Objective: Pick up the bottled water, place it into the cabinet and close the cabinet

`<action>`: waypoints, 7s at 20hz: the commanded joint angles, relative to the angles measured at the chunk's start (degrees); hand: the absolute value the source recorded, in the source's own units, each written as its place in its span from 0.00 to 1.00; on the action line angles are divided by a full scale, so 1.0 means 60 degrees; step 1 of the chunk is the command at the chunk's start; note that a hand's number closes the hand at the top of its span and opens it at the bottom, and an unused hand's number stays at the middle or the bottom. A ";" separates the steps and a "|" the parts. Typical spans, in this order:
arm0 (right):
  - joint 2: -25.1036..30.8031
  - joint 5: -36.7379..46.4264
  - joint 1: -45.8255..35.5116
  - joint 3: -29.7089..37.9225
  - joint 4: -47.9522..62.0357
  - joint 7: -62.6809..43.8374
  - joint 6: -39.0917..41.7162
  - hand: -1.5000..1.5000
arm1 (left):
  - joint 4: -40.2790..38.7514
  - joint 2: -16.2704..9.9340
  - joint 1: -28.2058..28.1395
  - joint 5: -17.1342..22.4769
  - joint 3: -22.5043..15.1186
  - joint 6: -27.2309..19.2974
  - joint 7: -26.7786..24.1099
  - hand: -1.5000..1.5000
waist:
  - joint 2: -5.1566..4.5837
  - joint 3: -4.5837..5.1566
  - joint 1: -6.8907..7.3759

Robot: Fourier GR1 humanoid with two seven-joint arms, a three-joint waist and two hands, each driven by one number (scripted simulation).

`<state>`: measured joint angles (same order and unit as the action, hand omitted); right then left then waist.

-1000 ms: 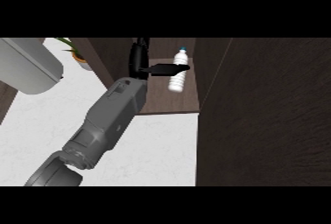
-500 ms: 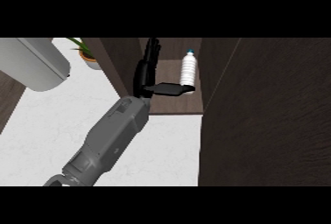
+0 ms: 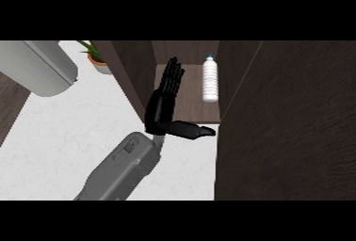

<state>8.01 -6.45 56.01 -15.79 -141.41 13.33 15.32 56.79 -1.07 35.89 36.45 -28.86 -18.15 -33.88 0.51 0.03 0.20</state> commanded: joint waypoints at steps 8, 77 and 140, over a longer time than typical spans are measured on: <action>0.1181 0.1019 0.0290 -0.0377 -0.1043 0.0187 0.0962 1.00 | 0.4160 -0.1315 -0.3429 -0.0087 -0.1107 0.0421 0.0837 1.00 | 0.0017 -0.0001 0.0035; 0.3522 0.1137 -0.6170 -0.4191 -0.0344 -0.3406 0.2456 1.00 | 0.8474 -0.7225 -0.9090 0.3342 0.3469 0.5033 0.0899 0.00 | -0.0395 0.0271 0.2289; -0.1322 0.0541 -1.7328 0.0574 1.0208 -0.7024 -0.2978 1.00 | 0.7189 -0.7374 -0.8683 0.4130 0.4172 0.6146 0.1038 0.00 | -0.0495 0.0040 0.2012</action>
<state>1.12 -3.98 -38.77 -15.52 -88.90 -30.38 3.46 100.39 -45.43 -16.37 60.39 -4.40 18.27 -27.67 -2.51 0.27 12.83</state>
